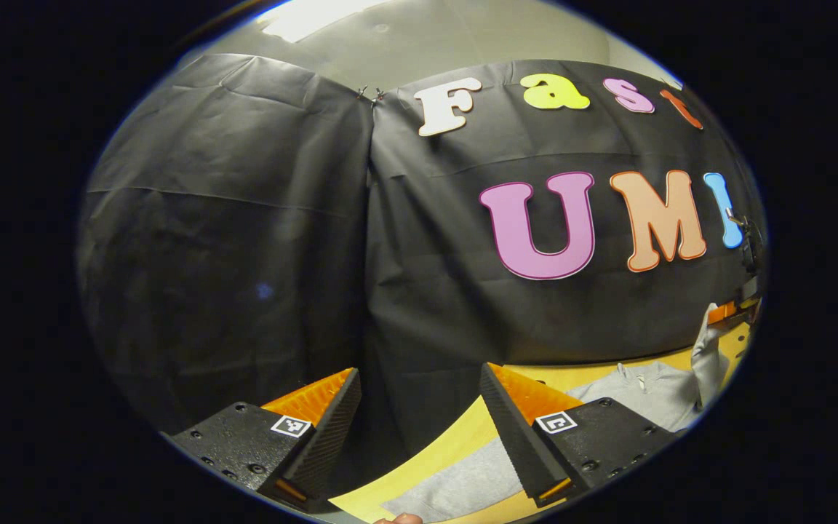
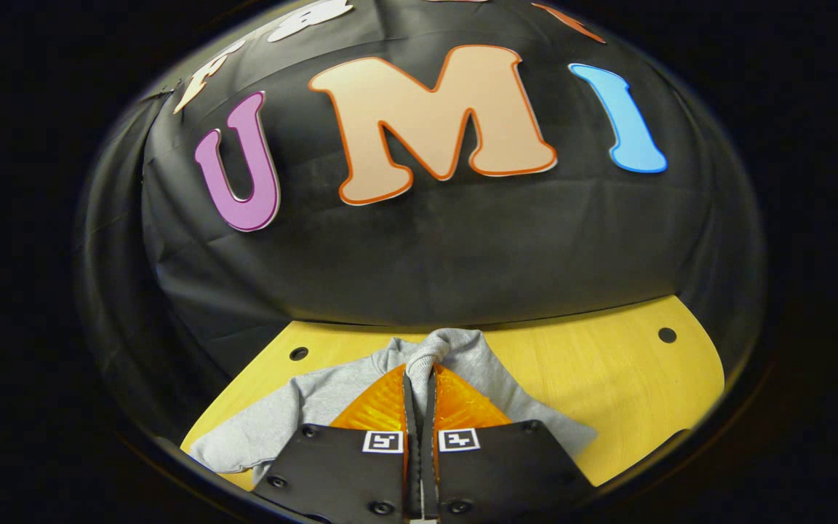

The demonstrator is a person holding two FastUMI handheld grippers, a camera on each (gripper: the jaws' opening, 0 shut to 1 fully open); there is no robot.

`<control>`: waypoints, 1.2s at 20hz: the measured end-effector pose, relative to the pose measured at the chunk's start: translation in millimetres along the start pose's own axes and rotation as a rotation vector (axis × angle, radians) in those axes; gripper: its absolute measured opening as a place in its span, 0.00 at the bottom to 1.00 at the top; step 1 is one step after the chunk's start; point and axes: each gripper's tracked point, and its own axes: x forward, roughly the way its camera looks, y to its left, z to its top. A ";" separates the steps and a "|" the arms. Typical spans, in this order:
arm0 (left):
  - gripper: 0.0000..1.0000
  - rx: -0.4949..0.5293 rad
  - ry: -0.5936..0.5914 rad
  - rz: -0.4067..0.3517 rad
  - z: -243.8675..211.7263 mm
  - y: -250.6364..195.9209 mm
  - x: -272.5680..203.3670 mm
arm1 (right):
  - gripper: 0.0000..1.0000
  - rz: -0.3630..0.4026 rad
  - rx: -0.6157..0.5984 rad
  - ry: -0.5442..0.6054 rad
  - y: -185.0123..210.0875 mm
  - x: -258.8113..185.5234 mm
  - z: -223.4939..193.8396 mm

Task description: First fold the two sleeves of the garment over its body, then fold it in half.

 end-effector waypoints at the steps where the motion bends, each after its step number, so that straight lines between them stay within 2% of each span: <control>1: 0.95 0.000 0.005 0.007 -1.5 4.9 0.5 | 0.04 0.012 -0.008 0.004 10.8 6.4 -0.5; 10: 0.96 0.007 0.055 0.066 -25.6 45.5 4.7 | 0.04 0.117 -0.100 0.097 108.0 58.2 -48.8; 11: 1.00 0.009 0.059 0.073 -28.7 49.7 5.0 | 0.04 0.130 -0.109 0.116 115.2 64.7 -57.0; 12: 1.00 0.010 0.064 0.078 -31.0 54.2 5.7 | 0.04 0.140 -0.118 0.134 124.6 70.4 -66.9; 13: 0.96 0.011 0.070 0.083 -34.4 57.4 5.9 | 0.04 0.150 -0.129 0.152 133.8 74.6 -76.1; 14: 0.96 0.012 0.076 0.086 -36.8 60.5 7.5 | 0.04 0.158 -0.142 0.166 141.9 78.9 -85.1; 15: 1.00 0.014 0.081 0.090 -39.2 63.1 8.1 | 0.04 0.165 -0.156 0.182 149.1 84.4 -95.1; 16: 1.00 0.014 0.084 0.092 -40.7 66.0 8.6 | 0.04 0.173 -0.170 0.198 155.5 88.7 -105.3; 17: 0.96 0.014 0.087 0.093 -42.5 68.7 9.8 | 0.04 0.178 -0.185 0.215 161.7 93.3 -115.4; 18: 0.96 0.015 0.093 0.093 -44.8 70.6 11.2 | 0.04 0.183 -0.198 0.230 167.0 98.8 -125.0; 19: 1.00 0.016 0.100 0.094 -48.8 73.0 11.8 | 0.04 0.186 -0.207 0.246 173.3 104.6 -134.9; 20: 1.00 0.019 0.106 0.096 -51.5 75.4 13.0 | 0.02 0.191 -0.214 0.264 180.7 106.7 -145.6; 21: 0.96 0.019 0.113 0.098 -55.8 79.5 14.7 | 0.02 0.196 -0.223 0.287 188.7 109.2 -157.3; 24: 0.96 0.016 0.128 0.101 -62.9 82.6 16.7 | 0.04 0.204 -0.250 0.335 203.1 118.2 -181.9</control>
